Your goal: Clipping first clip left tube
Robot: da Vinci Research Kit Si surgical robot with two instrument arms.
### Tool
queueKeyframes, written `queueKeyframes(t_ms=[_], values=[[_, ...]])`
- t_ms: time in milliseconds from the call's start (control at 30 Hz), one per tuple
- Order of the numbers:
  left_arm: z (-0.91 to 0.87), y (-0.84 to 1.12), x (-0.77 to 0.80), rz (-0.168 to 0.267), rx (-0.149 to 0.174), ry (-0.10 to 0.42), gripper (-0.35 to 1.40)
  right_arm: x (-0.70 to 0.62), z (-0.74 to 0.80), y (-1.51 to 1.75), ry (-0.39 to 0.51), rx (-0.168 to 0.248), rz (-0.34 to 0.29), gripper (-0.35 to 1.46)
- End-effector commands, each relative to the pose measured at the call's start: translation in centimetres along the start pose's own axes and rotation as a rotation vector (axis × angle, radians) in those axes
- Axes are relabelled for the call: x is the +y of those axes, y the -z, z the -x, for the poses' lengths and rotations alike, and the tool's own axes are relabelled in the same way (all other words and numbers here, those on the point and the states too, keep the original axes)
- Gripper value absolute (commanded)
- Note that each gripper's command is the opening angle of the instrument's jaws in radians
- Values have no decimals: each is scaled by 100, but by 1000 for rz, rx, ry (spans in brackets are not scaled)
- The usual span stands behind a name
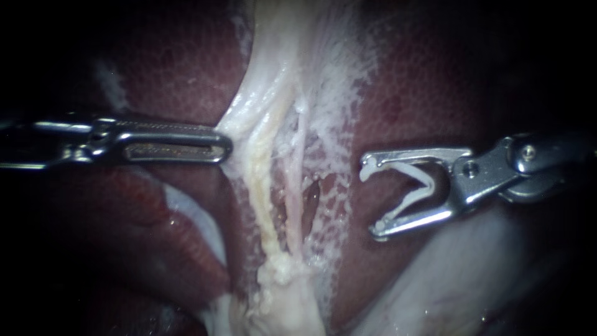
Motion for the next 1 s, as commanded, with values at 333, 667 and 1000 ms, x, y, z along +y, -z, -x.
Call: queueKeyframes(t_ms=[333,667,1000], values=[[2,1,-6,3,-1,1,-35,-8,21,-46,-20,-3,-25,56],[4,3,-14,6,-5,-3,-35,-16,47,-92,-36,-10,-32,56],[6,5,-21,12,-6,-2,-35,-16,60,-115,-43,-14,-25,56]])
